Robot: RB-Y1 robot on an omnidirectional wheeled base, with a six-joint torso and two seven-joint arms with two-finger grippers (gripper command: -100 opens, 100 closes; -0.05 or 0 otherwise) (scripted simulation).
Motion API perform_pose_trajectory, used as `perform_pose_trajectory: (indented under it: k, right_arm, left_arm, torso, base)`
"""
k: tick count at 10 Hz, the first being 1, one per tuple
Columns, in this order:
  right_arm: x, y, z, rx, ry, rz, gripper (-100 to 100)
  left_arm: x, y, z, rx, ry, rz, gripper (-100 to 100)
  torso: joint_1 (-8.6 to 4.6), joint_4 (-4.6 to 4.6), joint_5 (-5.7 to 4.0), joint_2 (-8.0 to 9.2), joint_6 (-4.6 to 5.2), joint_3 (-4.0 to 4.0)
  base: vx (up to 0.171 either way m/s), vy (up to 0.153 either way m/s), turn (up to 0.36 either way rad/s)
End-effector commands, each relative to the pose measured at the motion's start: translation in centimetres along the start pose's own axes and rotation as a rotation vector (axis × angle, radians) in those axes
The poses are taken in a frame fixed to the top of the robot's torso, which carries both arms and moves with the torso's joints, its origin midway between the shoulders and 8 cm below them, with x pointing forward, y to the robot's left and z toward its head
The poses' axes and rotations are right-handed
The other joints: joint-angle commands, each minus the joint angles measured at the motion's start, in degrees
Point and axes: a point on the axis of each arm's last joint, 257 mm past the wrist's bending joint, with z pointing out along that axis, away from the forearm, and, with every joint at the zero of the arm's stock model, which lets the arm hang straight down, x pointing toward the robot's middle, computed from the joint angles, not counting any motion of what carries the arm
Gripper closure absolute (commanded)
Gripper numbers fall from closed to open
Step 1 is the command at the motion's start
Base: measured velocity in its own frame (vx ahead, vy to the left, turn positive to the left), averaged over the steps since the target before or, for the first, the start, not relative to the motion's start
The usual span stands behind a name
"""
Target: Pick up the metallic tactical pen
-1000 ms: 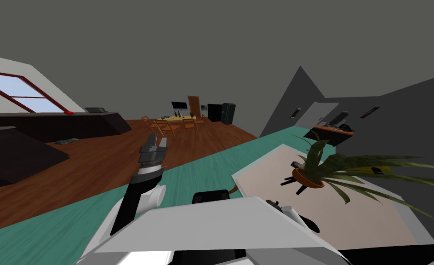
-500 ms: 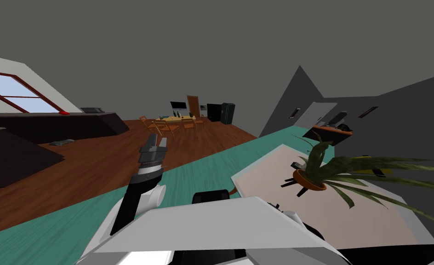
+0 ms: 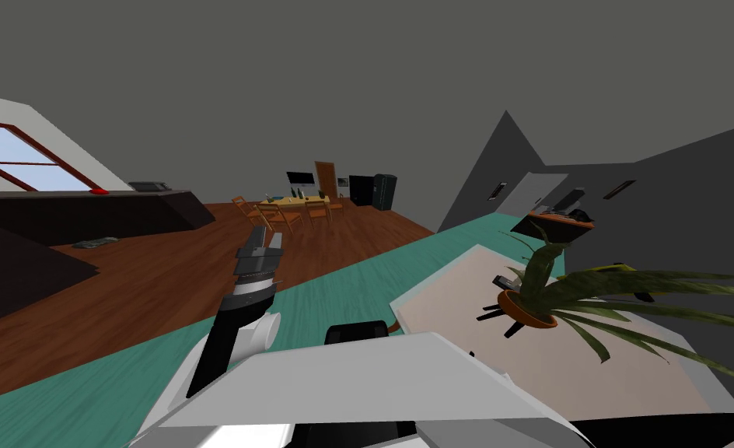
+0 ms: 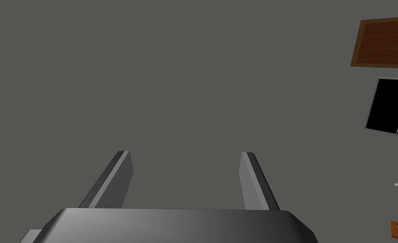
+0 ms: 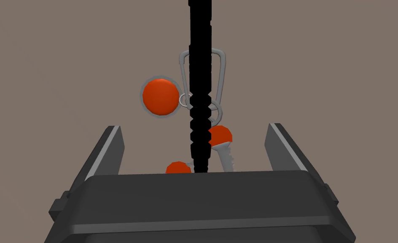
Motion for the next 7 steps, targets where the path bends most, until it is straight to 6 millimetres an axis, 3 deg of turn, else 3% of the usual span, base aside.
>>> perform_pose_trajectory:
  k: [1,4,5,7]
  right_arm:
    - [-0.73,0.48,-0.09,-0.001,-0.001,-0.007,-100]
    - [-1.05,0.73,-0.04,-0.001,-0.002,-0.007,-100]
    - [-1.11,0.80,-0.04,-0.001,-0.002,-0.010,100]
    - [-1.09,0.69,-0.02,0.001,-0.002,-0.010,100]
  left_arm:
    - [0.00,0.00,0.00,0.000,0.000,0.000,0]
    - [0.00,0.00,0.00,0.000,0.000,0.000,0]
    - [0.00,0.00,0.00,0.000,0.000,0.000,0]
    - [0.00,0.00,0.00,0.000,0.000,0.000,0]
  torso:
    - [0.00,0.00,0.00,0.00,0.00,0.00]
    - [0.14,0.03,0.02,0.17,0.01,0.10]
    - [0.13,0.04,0.03,0.18,0.00,0.11]
    - [0.07,0.01,-0.01,0.21,0.04,0.11]
  base:
    - [0.019,-0.007,-0.012]
    - [0.004,0.004,-0.013]
    - [0.000,0.000,0.000]
    - [0.000,0.000,0.000]
